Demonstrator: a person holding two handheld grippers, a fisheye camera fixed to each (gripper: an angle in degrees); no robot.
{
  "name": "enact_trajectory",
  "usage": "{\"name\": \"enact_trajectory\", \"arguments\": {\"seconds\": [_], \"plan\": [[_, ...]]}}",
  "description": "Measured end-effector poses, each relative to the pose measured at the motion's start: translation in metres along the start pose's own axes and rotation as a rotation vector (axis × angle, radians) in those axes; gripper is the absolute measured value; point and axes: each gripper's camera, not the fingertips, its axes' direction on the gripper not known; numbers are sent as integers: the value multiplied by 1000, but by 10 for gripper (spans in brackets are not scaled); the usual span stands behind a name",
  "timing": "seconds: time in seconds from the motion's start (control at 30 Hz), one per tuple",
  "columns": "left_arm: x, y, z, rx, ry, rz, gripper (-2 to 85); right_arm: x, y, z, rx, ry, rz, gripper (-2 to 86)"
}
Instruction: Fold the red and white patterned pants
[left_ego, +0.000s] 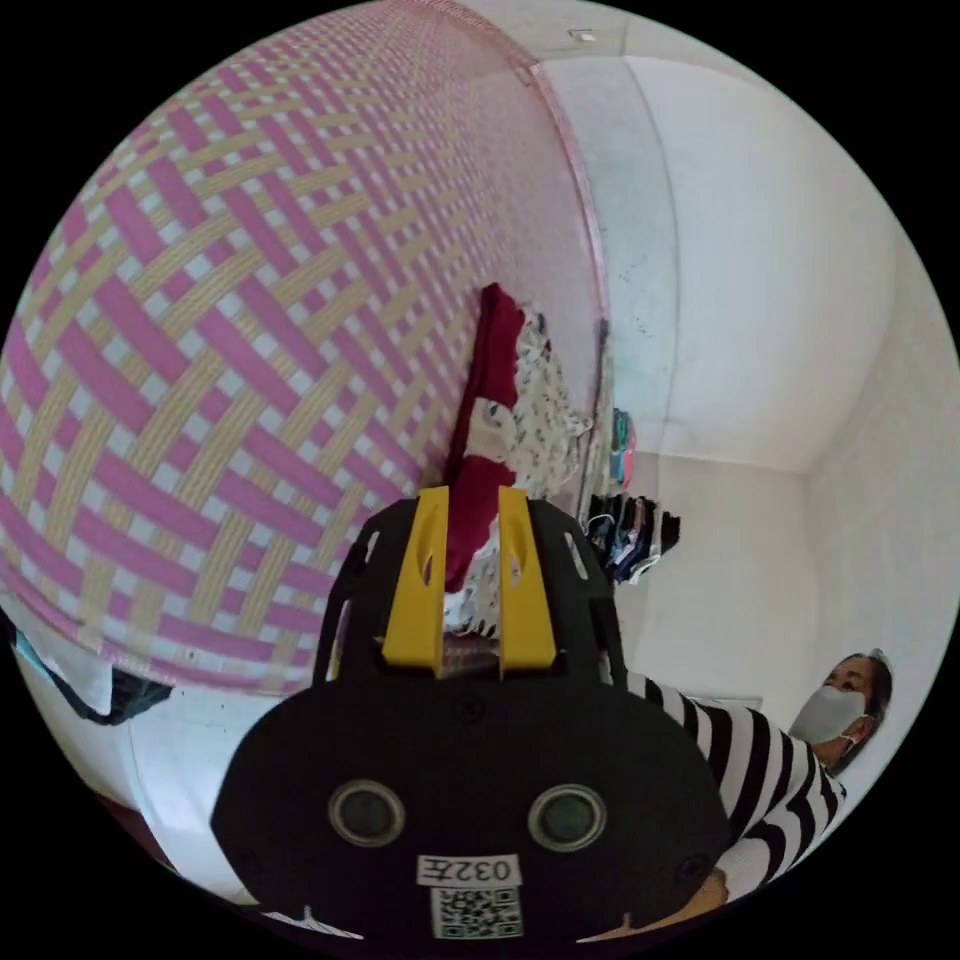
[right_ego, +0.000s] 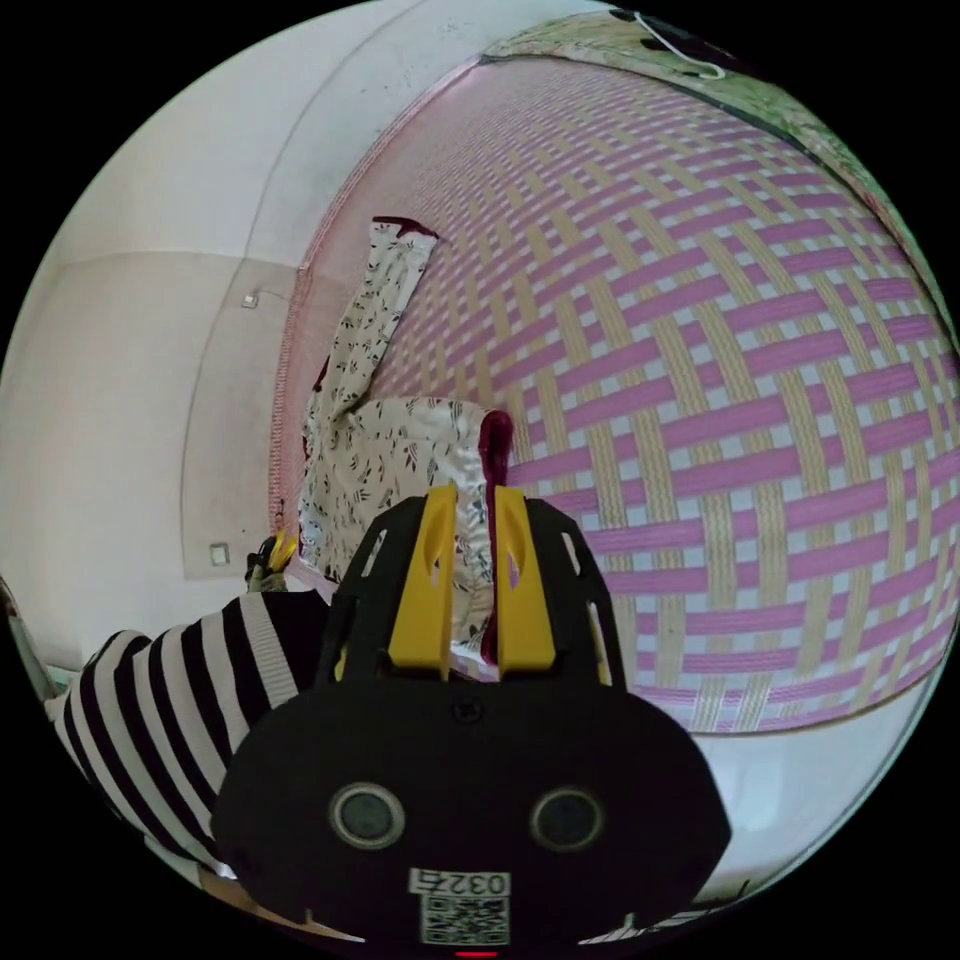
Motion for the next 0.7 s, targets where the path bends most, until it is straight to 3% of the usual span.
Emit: {"name": "enact_trajectory", "arguments": {"seconds": [0.23, 0.57, 0.7], "plan": [[46, -57, 49, -70, -60, 92, 41, -16, -19, 26, -60, 29, -26, 67], [55, -114, 79, -13, 47, 14, 41, -27, -17, 18, -26, -30, -15, 65], [59, -124, 77, -10, 4, -4, 41, -29, -13, 13, -11, -32, -7, 64]]}}
